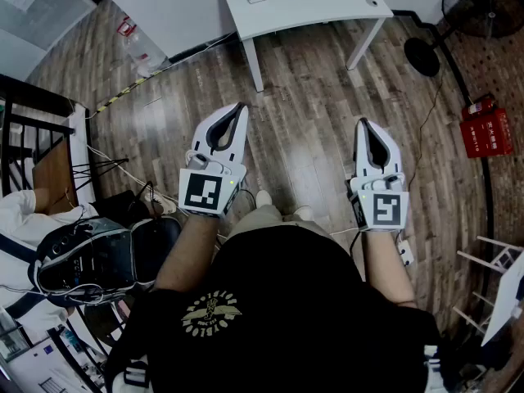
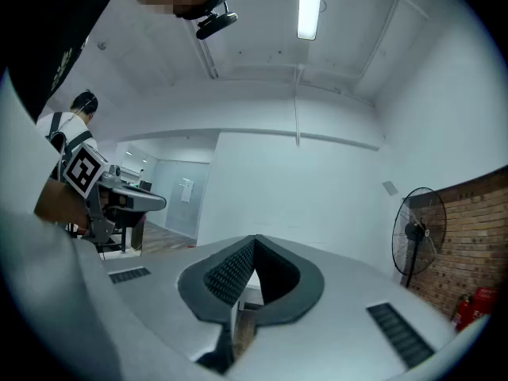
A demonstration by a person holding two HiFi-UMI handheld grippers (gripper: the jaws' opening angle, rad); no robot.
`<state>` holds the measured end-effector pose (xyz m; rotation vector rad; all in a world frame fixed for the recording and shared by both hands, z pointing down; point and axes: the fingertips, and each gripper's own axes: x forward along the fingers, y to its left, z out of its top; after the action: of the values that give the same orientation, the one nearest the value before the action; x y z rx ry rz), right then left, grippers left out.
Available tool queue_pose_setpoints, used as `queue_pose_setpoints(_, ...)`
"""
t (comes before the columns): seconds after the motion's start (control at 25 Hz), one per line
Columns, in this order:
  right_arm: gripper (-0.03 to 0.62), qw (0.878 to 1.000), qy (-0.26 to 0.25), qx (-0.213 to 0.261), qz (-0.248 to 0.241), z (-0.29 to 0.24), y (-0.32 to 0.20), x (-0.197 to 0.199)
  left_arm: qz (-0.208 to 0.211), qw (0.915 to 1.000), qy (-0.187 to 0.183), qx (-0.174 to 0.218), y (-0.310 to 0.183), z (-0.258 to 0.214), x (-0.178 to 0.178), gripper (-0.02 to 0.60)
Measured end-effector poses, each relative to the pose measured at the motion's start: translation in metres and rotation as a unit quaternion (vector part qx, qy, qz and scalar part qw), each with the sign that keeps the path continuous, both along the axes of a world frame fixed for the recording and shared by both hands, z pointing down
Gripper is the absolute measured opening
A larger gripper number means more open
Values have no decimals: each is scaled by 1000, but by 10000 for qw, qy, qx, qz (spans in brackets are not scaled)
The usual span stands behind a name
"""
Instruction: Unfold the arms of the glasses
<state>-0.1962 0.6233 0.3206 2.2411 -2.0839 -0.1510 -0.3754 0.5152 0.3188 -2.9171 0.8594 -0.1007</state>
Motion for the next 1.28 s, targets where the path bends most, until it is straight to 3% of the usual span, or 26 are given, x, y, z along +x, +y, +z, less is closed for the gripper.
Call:
queue_pose_setpoints(0.24,0,9997,0,-256,35,6,-22,-30,100,9998,93,-121,-26,5,-24,5)
queue_pose_setpoints(0.36,0,9974,-315,-399,-503,13,-25,-49,291,9995,128,-33,-36,3,-26,5)
queue_pose_setpoints(0.48,0,9891,-508,-994,-957,20,-20,-45,457,9988,126,119,-44,1,-29,5)
queue_pose_setpoints(0.6,0,9773,45,-1749,-1193,23,-14,-34,609,9978,100,255,-50,0,-33,5)
queue_pose_setpoints(0.68,0,9720,495,-1936,-1235,21,-20,-28,611,9978,116,243,-57,3,-37,5)
queue_pose_setpoints(0.88,0,9872,622,-1348,-576,22,-55,-17,520,9985,185,-11,-71,13,-38,5)
queue_pose_setpoints(1.04,0,9927,617,-1026,-122,23,-80,-25,498,9986,166,5,-83,15,-28,5)
queue_pose_setpoints(1.28,0,9981,292,-517,137,8,-100,-17,445,9989,173,-9,-100,19,-9,5)
